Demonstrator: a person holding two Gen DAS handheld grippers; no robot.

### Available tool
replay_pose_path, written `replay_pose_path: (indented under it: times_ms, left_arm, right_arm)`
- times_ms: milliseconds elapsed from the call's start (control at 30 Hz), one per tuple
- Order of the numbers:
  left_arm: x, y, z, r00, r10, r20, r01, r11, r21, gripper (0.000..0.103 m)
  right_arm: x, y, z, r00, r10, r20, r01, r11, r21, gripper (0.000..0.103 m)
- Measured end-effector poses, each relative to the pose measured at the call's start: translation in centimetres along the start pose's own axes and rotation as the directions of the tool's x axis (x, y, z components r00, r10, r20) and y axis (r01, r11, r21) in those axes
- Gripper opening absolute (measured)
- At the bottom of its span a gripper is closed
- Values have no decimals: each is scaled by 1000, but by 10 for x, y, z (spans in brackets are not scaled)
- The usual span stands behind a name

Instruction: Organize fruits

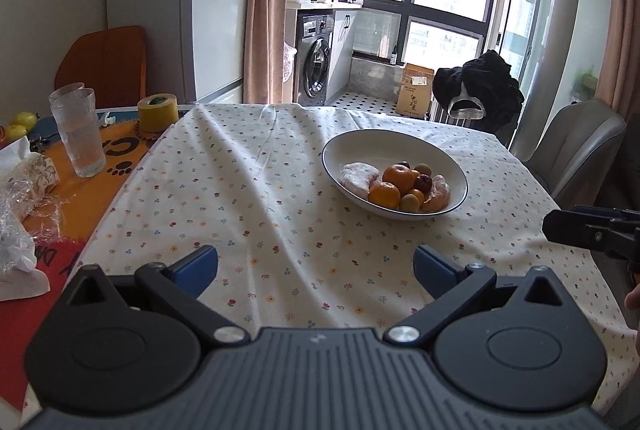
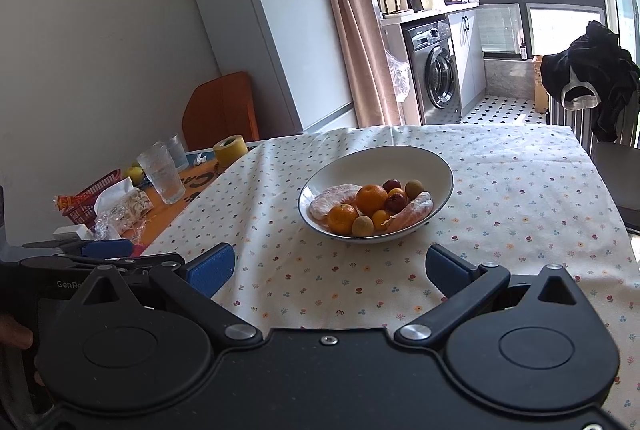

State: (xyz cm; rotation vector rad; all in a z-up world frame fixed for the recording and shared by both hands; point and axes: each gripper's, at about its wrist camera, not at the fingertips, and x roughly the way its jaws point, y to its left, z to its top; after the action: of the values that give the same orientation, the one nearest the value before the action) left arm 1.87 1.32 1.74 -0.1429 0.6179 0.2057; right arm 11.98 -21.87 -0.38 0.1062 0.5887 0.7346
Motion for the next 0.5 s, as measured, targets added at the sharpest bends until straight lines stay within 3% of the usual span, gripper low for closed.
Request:
replay_pose_path:
  times_ms: [167, 500]
  left_arm:
    - [-16, 2, -3, 1000, 20, 16, -20, 1000, 5, 103]
    - [-16, 10, -5, 1000, -2, 22, 3, 1000, -12, 103]
  right_arm:
    - [-11, 0, -4, 999, 36, -13, -35, 999, 31, 103]
    - [-7, 7, -6, 998, 13, -56, -13, 1000, 7, 103]
